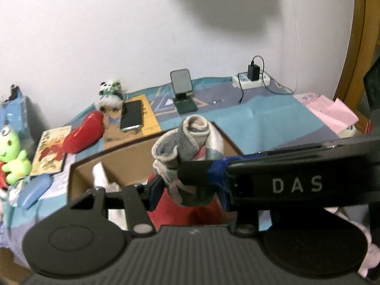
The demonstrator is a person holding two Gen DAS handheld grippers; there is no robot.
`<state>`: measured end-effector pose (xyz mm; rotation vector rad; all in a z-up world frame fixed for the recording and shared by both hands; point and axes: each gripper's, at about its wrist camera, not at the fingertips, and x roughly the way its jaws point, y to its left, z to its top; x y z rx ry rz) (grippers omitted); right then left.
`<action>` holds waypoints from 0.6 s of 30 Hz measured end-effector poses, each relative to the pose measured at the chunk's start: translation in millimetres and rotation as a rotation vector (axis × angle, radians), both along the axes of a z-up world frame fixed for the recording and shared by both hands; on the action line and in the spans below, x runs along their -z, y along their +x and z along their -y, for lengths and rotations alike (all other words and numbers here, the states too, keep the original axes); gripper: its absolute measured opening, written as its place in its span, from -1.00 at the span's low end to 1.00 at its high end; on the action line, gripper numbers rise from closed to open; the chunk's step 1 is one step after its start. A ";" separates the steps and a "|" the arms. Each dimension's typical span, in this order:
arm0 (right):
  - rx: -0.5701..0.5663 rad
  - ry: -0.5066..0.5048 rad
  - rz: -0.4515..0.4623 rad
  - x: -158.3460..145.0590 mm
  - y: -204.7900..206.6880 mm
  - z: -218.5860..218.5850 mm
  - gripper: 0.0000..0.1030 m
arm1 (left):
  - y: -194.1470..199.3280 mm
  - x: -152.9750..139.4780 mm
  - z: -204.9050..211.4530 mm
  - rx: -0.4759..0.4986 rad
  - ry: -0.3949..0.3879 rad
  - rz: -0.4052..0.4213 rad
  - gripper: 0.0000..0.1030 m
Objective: Organize soft objects
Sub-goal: 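Carry the grey-beige sock with the right gripper and release it in the box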
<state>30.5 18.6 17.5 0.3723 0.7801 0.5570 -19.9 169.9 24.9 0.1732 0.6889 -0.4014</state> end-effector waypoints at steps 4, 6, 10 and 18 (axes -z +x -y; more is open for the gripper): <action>0.021 -0.024 0.015 14.2 27.0 -3.0 -0.56 | 33.0 15.3 2.0 -0.019 -0.023 0.006 -0.17; 0.030 -0.019 -0.005 25.2 39.6 -5.6 -0.56 | 49.0 24.8 -2.1 -0.033 -0.035 -0.018 -0.15; 0.013 -0.003 -0.050 46.2 59.8 -19.6 -0.57 | 73.8 46.8 -17.2 -0.081 -0.018 -0.055 -0.05; -0.071 -0.075 -0.127 86.9 82.7 -65.6 -0.57 | 113.6 108.2 -57.0 -0.217 0.031 -0.197 0.02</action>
